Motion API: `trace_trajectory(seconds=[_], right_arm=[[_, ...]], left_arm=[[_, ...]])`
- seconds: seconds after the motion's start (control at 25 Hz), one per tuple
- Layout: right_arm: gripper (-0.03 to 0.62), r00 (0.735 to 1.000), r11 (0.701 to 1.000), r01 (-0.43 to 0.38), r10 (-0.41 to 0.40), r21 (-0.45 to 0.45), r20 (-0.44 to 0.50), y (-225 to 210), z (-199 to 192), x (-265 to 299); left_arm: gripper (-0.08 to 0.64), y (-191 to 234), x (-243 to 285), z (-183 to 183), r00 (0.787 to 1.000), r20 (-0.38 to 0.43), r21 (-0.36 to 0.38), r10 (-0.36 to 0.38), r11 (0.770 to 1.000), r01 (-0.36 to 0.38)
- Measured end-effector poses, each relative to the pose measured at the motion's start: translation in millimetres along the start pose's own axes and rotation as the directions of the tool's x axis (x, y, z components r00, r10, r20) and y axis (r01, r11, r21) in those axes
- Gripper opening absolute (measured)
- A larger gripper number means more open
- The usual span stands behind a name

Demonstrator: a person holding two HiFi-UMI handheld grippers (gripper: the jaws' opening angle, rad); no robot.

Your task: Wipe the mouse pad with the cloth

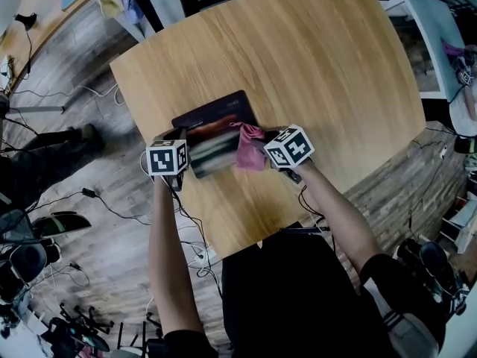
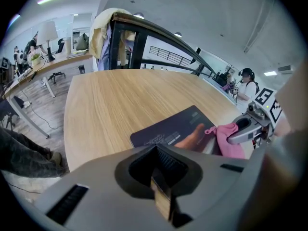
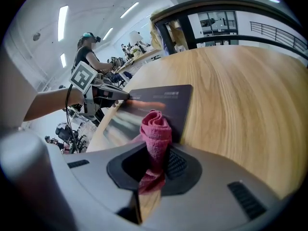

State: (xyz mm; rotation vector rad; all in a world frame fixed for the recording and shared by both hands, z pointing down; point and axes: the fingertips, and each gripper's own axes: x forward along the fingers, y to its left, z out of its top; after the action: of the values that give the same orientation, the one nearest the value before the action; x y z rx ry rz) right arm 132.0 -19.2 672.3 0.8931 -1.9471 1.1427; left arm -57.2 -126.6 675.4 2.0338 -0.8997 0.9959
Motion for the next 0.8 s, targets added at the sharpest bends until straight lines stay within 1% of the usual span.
trace_trajectory(seconds=[0.36, 0.44, 0.56, 0.72, 0.8], right_arm=[[0.063, 0.999, 0.999, 0.045, -0.045, 0.008, 0.01, -13.8, -4.6, -10.0], [0.063, 0.998, 0.999, 0.054, -0.054, 0.01, 0.021, -15.4, -3.9, -11.4], [0.063, 0.996, 0.997, 0.078, -0.079, 0.014, 0.052, -17.3, -1.8, -14.9], [0.063, 0.99, 0.995, 0.089, -0.094, 0.05, 0.106, -18.4, 4.0, -26.9], [0.063, 0.985, 0.993, 0.089, -0.1, 0.078, 0.138, -18.0, 8.3, -35.5]], left_arm=[[0.023, -0.6, -0.9, -1.0, 1.0, 0.021, -0.018, 0.022, 1.0, -0.022], [0.023, 0.2, -0.7, -0.6, 0.999, 0.029, -0.041, 0.022, 0.999, -0.021], [0.023, 2.5, 0.0, -1.1, 0.999, 0.042, -0.084, 0.03, 0.996, -0.027], [0.024, 2.3, -0.1, -1.3, 0.996, 0.05, -0.077, 0.074, 0.995, -0.07], [0.025, 0.4, -1.1, -1.1, 0.996, 0.053, -0.096, 0.076, 0.993, -0.071]])
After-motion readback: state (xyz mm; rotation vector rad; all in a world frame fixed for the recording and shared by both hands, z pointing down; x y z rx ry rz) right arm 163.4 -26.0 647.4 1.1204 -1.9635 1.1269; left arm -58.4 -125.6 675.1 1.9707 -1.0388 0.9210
